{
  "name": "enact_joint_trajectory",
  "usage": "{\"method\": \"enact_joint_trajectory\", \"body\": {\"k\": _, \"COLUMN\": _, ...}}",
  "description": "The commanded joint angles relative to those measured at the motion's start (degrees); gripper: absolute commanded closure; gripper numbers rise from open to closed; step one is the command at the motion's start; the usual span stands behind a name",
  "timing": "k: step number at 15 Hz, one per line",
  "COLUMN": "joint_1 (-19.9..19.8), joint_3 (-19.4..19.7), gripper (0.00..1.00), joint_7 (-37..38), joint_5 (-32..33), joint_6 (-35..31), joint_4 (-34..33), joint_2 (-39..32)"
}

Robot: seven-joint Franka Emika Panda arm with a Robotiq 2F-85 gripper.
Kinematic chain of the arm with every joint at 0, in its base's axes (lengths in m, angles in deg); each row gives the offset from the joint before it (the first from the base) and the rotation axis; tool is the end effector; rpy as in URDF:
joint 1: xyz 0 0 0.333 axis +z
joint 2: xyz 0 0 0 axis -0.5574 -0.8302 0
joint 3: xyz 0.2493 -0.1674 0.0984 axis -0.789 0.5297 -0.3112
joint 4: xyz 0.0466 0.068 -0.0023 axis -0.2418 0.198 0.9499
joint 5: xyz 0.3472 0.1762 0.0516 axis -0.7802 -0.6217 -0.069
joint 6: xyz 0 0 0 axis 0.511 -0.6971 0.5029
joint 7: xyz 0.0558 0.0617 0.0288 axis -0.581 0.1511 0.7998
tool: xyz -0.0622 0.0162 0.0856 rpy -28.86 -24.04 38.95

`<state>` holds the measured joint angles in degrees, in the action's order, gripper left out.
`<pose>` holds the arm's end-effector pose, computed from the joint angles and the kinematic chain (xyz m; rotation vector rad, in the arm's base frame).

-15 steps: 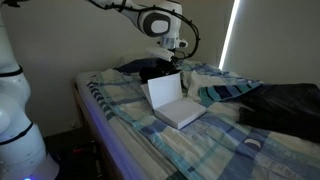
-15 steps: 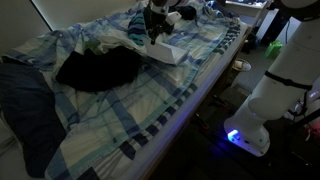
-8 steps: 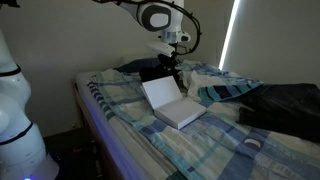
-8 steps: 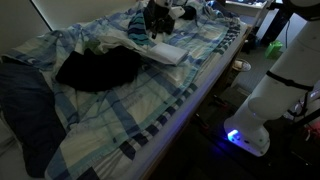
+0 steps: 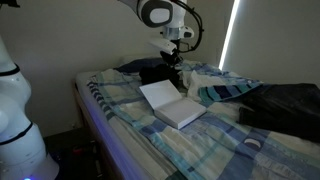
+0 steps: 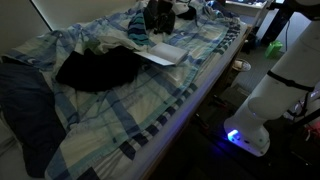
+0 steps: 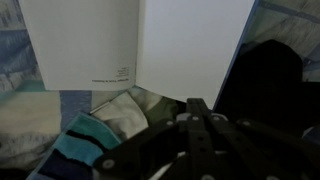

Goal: Open the book on the bed

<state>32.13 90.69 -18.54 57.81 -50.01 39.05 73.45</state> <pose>0.5730 -0.0271 0.5180 -2.8471 -0.3826 -0.4333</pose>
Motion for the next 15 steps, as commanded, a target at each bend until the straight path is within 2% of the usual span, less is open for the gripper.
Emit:
{"method": "enact_joint_trajectory", "body": {"k": 1, "joint_1": -0.1, "joint_3": 0.4, "gripper": 1.0, "joint_7": -0.8, "joint_5": -0.7, "joint_6": -0.7, "joint_4": 2.1, "joint_2": 1.4}}
{"method": "enact_joint_trajectory", "body": {"k": 2, "joint_1": -0.1, "joint_3": 0.4, "gripper": 1.0, "joint_7": -0.7, "joint_5": -0.5, "joint_6": -0.7, "joint_4": 2.2, "joint_2": 1.4}}
{"method": "enact_joint_trajectory", "body": {"k": 3, "joint_1": -0.1, "joint_3": 0.5, "gripper": 0.74, "joint_7": -0.5, "joint_5": -0.3, "joint_6": -0.5, "joint_4": 2.3, "joint_2": 1.3}}
{"method": "enact_joint_trajectory", "body": {"k": 5, "joint_1": -0.1, "joint_3": 0.5, "gripper": 0.68, "joint_7": -0.4, "joint_5": -0.2, "joint_6": -0.6, "joint_4": 2.6, "joint_2": 1.3}}
{"method": "enact_joint_trajectory", "body": {"k": 12, "joint_1": 0.0, "joint_3": 0.3, "gripper": 0.14, "joint_7": 0.4, "joint_5": 0.3, "joint_6": -0.6, "joint_4": 2.7, "joint_2": 1.3}}
{"method": "enact_joint_trajectory", "body": {"k": 14, "joint_1": 0.1, "joint_3": 0.3, "gripper": 0.01, "joint_7": 0.5, "joint_5": 0.2, "joint_6": -0.6, "joint_4": 2.7, "joint_2": 1.3}}
{"method": "enact_joint_trajectory", "body": {"k": 15, "joint_1": 0.1, "joint_3": 0.3, "gripper": 0.0, "joint_7": 0.6, "joint_5": 0.3, "joint_6": -0.6, "joint_4": 2.7, "joint_2": 1.3}}
